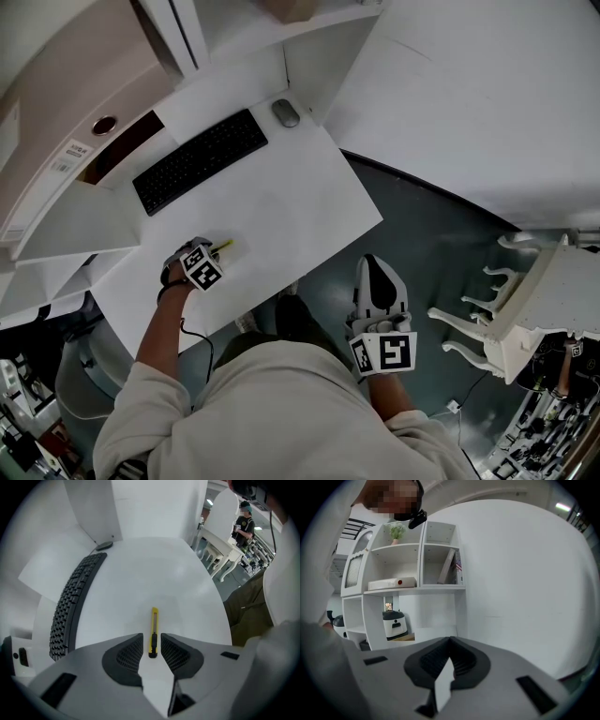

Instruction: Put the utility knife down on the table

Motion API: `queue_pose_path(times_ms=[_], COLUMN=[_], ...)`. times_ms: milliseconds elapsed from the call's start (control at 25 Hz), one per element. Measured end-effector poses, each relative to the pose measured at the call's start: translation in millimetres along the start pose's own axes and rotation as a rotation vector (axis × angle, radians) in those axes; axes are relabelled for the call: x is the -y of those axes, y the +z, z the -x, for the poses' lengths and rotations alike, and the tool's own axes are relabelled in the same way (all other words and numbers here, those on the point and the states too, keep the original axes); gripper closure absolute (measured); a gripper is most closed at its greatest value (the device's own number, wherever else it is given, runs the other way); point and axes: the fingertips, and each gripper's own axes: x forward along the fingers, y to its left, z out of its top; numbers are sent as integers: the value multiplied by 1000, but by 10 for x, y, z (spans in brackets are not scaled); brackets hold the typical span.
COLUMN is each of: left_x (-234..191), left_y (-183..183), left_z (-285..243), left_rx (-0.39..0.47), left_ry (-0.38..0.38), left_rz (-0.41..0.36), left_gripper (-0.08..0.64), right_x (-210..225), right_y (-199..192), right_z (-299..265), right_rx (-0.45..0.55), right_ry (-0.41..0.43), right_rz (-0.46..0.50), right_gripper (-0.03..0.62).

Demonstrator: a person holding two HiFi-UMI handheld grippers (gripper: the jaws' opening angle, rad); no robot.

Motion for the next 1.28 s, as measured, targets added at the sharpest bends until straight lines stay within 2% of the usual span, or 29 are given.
queue_pose_path(times_ms=[360,880,1280], left_x=[-103,-51,41], left_y=[128,278,295], left_z=[568,1774,2667], left_rx=[154,485,732], left_ry=[76,191,299], left_rz=[104,266,340], left_gripper=[442,463,477], right_x=[-214,-601,-879], right_y=[117,305,438], right_z=[15,122,239], right_rx=[33,79,111], right_ry=[44,110,154], right_rz=[11,36,64], right_gripper=[589,589,589])
